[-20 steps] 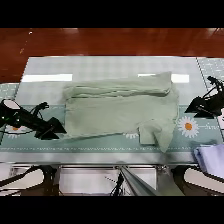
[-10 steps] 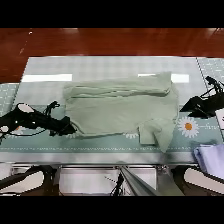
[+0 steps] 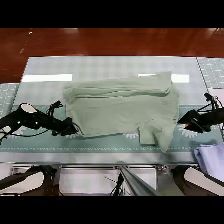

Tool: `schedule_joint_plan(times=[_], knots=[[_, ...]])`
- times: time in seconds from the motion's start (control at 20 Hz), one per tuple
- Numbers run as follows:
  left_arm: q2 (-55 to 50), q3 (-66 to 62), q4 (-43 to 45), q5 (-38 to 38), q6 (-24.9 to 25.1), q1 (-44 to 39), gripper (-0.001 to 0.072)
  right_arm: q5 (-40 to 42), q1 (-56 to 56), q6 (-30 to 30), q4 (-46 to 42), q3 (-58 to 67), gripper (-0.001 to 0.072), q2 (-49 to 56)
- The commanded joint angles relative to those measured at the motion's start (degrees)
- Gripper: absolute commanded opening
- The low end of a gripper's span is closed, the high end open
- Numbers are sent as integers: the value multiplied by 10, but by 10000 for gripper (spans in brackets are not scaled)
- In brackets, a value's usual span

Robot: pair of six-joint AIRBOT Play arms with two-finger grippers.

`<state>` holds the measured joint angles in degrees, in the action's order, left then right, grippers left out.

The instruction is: Fold the shirts.

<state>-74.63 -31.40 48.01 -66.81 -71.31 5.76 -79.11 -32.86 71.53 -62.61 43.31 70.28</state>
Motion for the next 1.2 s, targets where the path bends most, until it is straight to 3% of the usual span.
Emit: schedule_joint_plan(times=[0.0,0.25,0.35,0.4,0.45,0.55,0.7,0.8,0.95,1.15], knots=[[0,0,-7,-5,4,-1,30,92,-5,-12,83,-52,597,-4],[0,0,-7,4,4,-1,30,147,-5,-8,94,-89,588,2],[0,0,-7,12,4,-1,29,146,-3,-9,115,-93,546,19],[0,0,-7,19,4,-1,29,145,5,-9,118,-93,417,30],[0,0,-7,23,3,0,29,148,18,-10,118,-93,337,39],[0,-5,-7,19,3,1,29,145,49,-33,124,-87,45,43],[19,-42,-12,6,16,11,27,93,52,-74,125,-23,28,21],[59,-93,-22,8,17,26,27,84,51,-71,130,49,28,-8],[102,-192,-31,20,16,49,27,158,72,-51,227,124,27,-13],[97,-271,-70,98,16,39,28,315,156,-52,230,210,27,32]])
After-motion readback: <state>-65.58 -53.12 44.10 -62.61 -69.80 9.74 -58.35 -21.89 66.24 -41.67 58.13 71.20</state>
